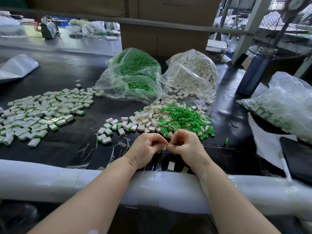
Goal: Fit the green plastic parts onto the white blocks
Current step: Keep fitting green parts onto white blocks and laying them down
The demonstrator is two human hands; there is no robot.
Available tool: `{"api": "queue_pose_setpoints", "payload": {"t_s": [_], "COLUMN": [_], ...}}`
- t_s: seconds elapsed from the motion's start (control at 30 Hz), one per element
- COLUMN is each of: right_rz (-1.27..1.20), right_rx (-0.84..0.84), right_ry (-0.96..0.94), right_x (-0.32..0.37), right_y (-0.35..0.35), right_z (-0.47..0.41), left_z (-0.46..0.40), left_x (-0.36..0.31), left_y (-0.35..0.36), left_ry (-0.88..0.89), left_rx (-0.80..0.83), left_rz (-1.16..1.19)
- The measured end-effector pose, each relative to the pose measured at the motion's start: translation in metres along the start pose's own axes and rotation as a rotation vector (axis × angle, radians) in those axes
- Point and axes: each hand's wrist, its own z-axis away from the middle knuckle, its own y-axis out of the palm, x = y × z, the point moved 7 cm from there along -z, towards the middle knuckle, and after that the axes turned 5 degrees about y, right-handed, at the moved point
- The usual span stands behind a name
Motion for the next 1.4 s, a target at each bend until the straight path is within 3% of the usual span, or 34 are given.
{"api": "queue_pose_setpoints", "payload": {"t_s": [0.3, 0.5, 0.63, 1.1, 1.3, 1.4], "right_rz": [-0.004, -0.067, -0.049, 0.162, 0.048, -0.113], "right_rx": [-0.008, -0.115, -0.095, 0.004, -0.072, -0.085], "right_ry": [-0.001, -0.01, 0.021, 0.037, 0.01, 0.024], "right_x": [0.001, 0.001, -0.002, -0.002, 0.0, -0.002], "right_y": [-0.001, -0.005, 0.001, 0.006, 0.003, 0.0], "right_z": [0.0, -0.001, -0.001, -0.002, -0.002, -0.002], "left_z": [0.0, -0.001, 0.0, 0.0, -0.002, -0.002], "left_x": [-0.001, -0.002, 0.001, 0.003, 0.002, 0.001], "left_y": [-0.001, -0.01, -0.013, -0.005, -0.008, -0.005], "left_ry": [0.021, 0.031, 0.007, -0.013, 0.008, 0.027], "left_rx": [-0.014, -0.15, -0.17, -0.063, -0.152, -0.117], "left_rz": [-0.056, 0.085, 0.162, 0.035, 0.051, 0.02]}}
